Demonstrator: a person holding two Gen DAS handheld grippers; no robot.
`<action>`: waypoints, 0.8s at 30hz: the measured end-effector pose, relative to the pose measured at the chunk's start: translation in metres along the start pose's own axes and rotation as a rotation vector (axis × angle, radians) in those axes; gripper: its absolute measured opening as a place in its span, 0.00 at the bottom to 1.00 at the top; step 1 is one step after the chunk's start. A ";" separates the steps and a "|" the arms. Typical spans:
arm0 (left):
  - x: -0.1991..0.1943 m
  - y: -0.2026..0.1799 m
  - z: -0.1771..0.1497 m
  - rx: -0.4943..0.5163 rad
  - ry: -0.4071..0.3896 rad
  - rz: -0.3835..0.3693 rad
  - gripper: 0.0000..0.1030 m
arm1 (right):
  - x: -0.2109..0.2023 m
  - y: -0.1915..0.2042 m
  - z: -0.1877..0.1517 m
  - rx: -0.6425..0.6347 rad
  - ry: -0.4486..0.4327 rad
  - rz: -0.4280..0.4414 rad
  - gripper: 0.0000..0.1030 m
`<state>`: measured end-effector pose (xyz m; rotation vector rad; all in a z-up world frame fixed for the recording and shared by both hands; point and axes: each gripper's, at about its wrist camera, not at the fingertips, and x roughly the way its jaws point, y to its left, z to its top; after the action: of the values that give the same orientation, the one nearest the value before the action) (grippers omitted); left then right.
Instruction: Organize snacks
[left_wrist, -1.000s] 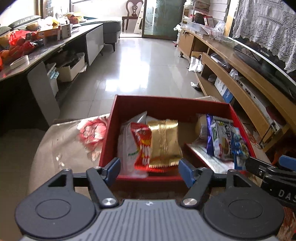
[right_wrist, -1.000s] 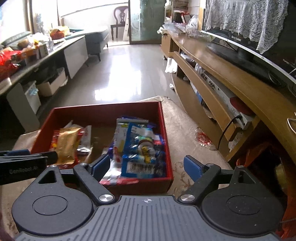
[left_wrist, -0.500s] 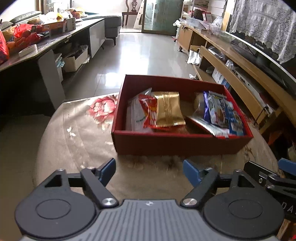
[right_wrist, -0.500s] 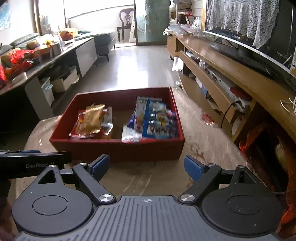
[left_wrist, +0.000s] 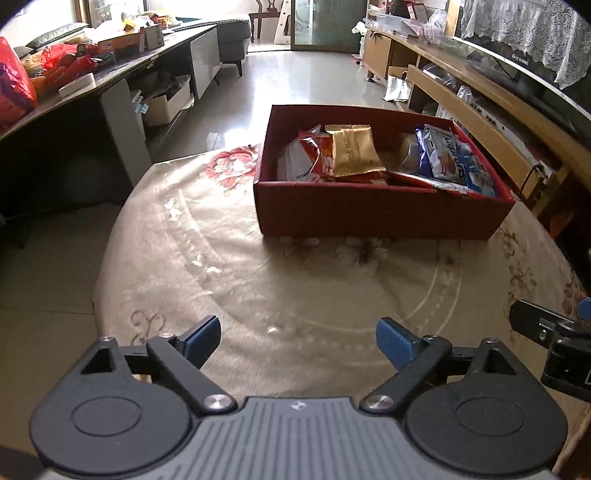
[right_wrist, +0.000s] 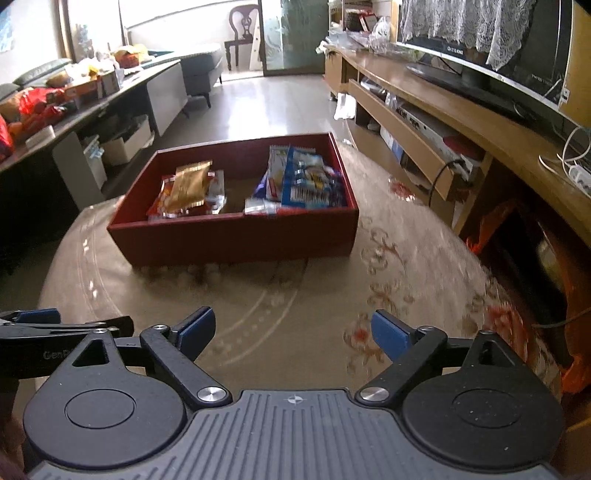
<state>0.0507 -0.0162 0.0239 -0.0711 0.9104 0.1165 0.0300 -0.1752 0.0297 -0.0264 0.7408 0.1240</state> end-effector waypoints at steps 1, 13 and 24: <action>-0.002 0.000 -0.002 0.000 -0.001 0.000 0.93 | -0.001 0.001 -0.003 -0.001 0.003 -0.002 0.92; -0.015 -0.004 -0.025 0.056 -0.008 0.024 0.98 | -0.007 0.006 -0.025 -0.011 0.040 -0.020 0.93; -0.029 0.000 -0.034 0.041 -0.025 0.012 0.99 | -0.016 0.008 -0.035 -0.009 0.037 -0.017 0.93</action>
<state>0.0062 -0.0217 0.0260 -0.0265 0.8883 0.1094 -0.0068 -0.1712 0.0148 -0.0432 0.7772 0.1111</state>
